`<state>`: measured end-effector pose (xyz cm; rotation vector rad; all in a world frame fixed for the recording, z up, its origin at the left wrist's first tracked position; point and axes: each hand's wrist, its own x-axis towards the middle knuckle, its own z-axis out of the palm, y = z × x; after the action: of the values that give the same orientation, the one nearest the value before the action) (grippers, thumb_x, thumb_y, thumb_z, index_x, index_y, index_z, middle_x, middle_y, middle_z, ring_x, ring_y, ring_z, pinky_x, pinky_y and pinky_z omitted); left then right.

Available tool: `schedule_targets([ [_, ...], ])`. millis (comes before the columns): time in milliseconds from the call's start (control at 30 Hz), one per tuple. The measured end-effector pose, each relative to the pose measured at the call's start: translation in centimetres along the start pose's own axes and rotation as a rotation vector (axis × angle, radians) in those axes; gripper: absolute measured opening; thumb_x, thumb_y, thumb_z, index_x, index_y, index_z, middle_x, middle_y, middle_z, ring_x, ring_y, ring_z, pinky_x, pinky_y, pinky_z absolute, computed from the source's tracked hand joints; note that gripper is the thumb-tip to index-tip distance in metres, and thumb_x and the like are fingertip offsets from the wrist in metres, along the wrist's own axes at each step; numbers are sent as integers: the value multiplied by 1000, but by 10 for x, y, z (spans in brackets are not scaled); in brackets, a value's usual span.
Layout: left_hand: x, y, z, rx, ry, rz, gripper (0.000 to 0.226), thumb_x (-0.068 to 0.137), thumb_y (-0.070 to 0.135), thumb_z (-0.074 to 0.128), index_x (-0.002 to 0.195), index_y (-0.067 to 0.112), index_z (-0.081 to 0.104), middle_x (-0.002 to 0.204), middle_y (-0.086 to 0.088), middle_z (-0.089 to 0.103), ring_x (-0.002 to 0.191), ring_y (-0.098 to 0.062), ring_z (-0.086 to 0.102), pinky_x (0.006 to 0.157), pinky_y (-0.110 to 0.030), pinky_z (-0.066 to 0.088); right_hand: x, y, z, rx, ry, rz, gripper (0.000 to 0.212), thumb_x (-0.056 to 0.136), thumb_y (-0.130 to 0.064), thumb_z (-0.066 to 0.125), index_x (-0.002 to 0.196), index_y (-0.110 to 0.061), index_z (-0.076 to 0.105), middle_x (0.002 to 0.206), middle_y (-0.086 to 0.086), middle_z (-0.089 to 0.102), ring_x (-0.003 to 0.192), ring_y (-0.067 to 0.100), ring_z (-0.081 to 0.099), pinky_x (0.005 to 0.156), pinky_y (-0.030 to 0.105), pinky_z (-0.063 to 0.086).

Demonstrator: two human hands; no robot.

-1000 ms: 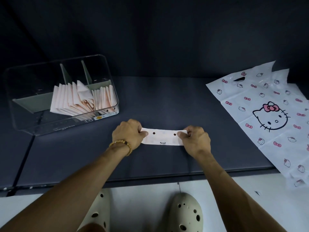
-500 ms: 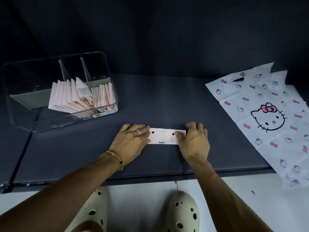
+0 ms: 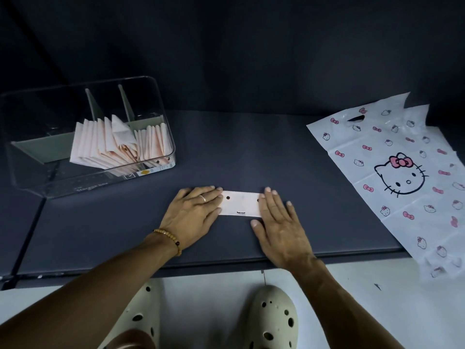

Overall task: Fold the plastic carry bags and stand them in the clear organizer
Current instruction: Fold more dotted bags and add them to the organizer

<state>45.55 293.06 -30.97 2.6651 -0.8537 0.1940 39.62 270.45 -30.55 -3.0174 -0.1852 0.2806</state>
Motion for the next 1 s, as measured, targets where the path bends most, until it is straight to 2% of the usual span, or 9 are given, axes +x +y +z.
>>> schedule_targets([
  [133, -2, 3, 0, 8, -6, -7, 41, 92, 33, 39, 113, 16, 70, 127, 5, 62, 117, -14, 58, 91, -35, 46, -6, 13, -9, -24, 8, 124, 61, 101, -43, 23, 153, -14, 9, 162, 3, 0, 148, 18, -3, 119, 43, -2],
  [200, -2, 6, -2, 11, -23, -26, 39, 89, 33, 45, 114, 15, 69, 128, 4, 62, 117, -16, 57, 91, -35, 45, -4, 1, -16, -13, 112, 119, 56, 96, -33, 45, 146, -9, 33, 155, 13, 27, 143, 29, 26, 115, 47, 20],
  [300, 0, 6, -4, 20, -80, -18, 42, 81, 34, 57, 117, 14, 67, 130, 1, 60, 119, -19, 56, 93, -36, 44, 1, -21, -18, -22, 302, 30, 39, 78, -19, 70, 116, -12, 63, 113, 10, 61, 98, 30, 59, 88, 44, 47],
  [433, 3, -6, -12, 26, -131, 67, 43, 81, 34, 68, 120, 19, 62, 129, -6, 56, 99, -24, 62, 85, -36, 50, 9, -24, -18, -39, 329, -2, 18, 77, -12, 69, 94, -14, 72, 99, 4, 67, 85, 25, 64, 91, 43, 47],
  [633, 12, -11, -15, 128, -53, 251, 2, 83, 17, 71, 85, 16, 69, 91, -2, 68, 105, -23, 65, 71, -30, 53, 18, -15, -24, -79, 333, -65, 16, 79, -15, 64, 93, -15, 72, 99, 2, 68, 82, 25, 65, 86, 38, 47],
  [733, 19, -1, -18, 122, -39, 202, 5, 80, 13, 72, 80, 14, 67, 80, -4, 66, 88, -26, 68, 65, -32, 53, 21, -30, -24, -116, 328, -75, 24, 76, -21, 65, 99, -15, 70, 101, 2, 66, 90, 26, 62, 83, 39, 45],
  [833, 23, 12, -24, 110, -20, 159, 8, 73, 12, 73, 76, 16, 66, 68, -1, 63, 68, -25, 63, 58, -30, 46, 21, -58, -19, -73, 380, -86, 23, 74, -16, 69, 97, -18, 71, 88, -2, 65, 81, 22, 62, 70, 35, 45],
  [933, 18, 18, -24, -2, -38, 54, 9, 85, 23, 66, 79, 16, 66, 69, 1, 64, 73, -22, 60, 62, -31, 45, 20, -65, -20, 87, 395, 17, 7, 80, -13, 70, 82, -19, 72, 75, -3, 67, 70, 21, 63, 63, 33, 44],
  [1000, 14, 19, -23, -239, -92, -106, 15, 88, 37, 62, 90, 22, 67, 79, 8, 65, 81, -14, 57, 68, -29, 46, 19, -59, -20, 255, 391, 67, 7, 84, -13, 67, 79, -16, 71, 74, -1, 69, 67, 22, 63, 61, 33, 47],
])
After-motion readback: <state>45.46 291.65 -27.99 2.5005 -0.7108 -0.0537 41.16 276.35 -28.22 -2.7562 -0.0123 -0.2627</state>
